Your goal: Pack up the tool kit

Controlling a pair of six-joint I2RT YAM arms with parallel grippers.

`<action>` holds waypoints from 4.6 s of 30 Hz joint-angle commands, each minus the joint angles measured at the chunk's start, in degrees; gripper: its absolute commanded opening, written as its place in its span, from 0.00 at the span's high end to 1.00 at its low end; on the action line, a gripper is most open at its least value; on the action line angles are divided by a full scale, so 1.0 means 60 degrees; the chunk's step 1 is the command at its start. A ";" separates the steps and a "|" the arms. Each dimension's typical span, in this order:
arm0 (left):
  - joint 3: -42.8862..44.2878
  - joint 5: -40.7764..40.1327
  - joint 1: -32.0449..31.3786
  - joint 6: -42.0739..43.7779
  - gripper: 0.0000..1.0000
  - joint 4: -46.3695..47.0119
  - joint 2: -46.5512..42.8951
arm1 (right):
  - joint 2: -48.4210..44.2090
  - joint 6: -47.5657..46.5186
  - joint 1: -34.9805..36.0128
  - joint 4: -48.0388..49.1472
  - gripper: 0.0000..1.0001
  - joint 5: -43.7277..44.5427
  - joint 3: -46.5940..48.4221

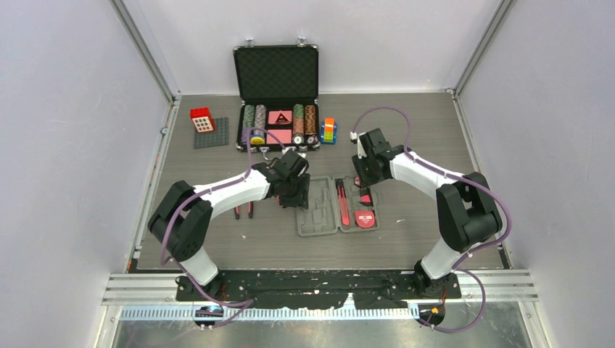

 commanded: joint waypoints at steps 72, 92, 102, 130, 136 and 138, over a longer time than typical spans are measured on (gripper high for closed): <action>-0.1241 0.0400 0.0708 -0.0231 0.79 0.0142 -0.0912 | -0.0441 0.1508 0.1532 -0.1830 0.49 0.0987 0.1252; -0.0982 0.0151 0.0708 -0.0289 0.61 0.0099 -0.1265 | -0.0212 0.0994 0.1005 -0.1218 0.69 0.0511 0.0790; -0.0786 -0.2058 0.1048 -0.0090 0.26 -0.0636 -0.2827 | -0.1987 0.0956 0.0946 -0.1096 0.62 0.0620 0.0429; 0.1015 -0.2417 0.1664 -0.0086 0.48 -0.1121 0.1160 | -0.7472 0.1392 0.0685 0.1667 0.33 0.1989 -0.2995; 0.1097 -0.2338 0.1664 -0.0216 0.62 -0.1246 0.1549 | -0.7774 0.1403 0.0657 0.1670 0.33 0.1986 -0.3171; 0.1065 -0.2242 0.1672 -0.0209 0.70 -0.1280 0.1449 | -0.7920 0.1399 0.0653 0.1675 0.33 0.1988 -0.3229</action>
